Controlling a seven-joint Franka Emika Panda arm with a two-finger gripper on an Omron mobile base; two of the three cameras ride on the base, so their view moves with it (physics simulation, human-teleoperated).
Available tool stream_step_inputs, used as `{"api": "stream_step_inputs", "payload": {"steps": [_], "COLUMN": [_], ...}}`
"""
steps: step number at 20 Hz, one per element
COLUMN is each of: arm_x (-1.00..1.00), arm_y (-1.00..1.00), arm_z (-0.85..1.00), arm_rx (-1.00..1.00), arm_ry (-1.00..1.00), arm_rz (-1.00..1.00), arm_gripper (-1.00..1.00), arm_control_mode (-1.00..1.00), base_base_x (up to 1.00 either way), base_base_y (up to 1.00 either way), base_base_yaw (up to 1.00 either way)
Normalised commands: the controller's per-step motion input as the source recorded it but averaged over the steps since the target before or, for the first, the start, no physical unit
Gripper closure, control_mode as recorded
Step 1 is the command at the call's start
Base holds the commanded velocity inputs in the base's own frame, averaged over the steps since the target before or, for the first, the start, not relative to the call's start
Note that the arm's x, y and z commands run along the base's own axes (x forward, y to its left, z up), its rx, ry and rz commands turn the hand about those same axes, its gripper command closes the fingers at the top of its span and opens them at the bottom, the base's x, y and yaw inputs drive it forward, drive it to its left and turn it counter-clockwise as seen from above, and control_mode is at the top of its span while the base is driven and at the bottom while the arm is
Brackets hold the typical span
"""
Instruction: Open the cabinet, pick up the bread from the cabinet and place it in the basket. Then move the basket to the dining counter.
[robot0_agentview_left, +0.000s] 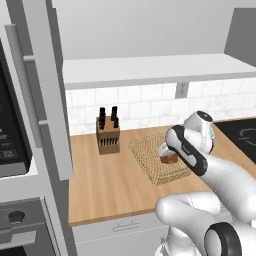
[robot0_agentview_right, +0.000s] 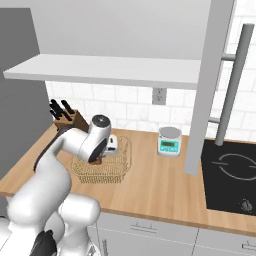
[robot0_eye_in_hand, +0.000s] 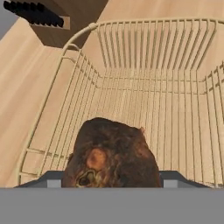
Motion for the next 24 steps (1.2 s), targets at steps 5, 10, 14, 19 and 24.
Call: {"api": "stream_step_inputs", "payload": {"steps": [5, 10, 14, 19, 24], "arm_x": [0.22, 0.12, 0.23, 0.44, 0.39], "arm_y": [-0.07, 0.00, 0.00, 0.00, 0.00], "arm_z": [-0.49, -0.32, -0.22, -0.31, -0.35], "arm_rx": [-0.01, -0.01, 0.00, 0.00, -0.03], "arm_ry": [0.00, -0.07, -0.12, -0.02, -0.01], "arm_rz": [0.05, 0.08, 0.07, 0.03, 0.01], "arm_gripper": [1.00, 1.00, 1.00, 1.00, 1.00], "arm_control_mode": [-1.00, -1.00, -1.00, -1.00, -1.00], "base_base_x": [0.00, 0.00, 0.00, 0.00, 0.00], "base_base_y": [0.00, 0.00, 0.00, 0.00, 0.00], "base_base_yaw": [0.00, 0.00, 0.00, 0.00, 0.00]}}
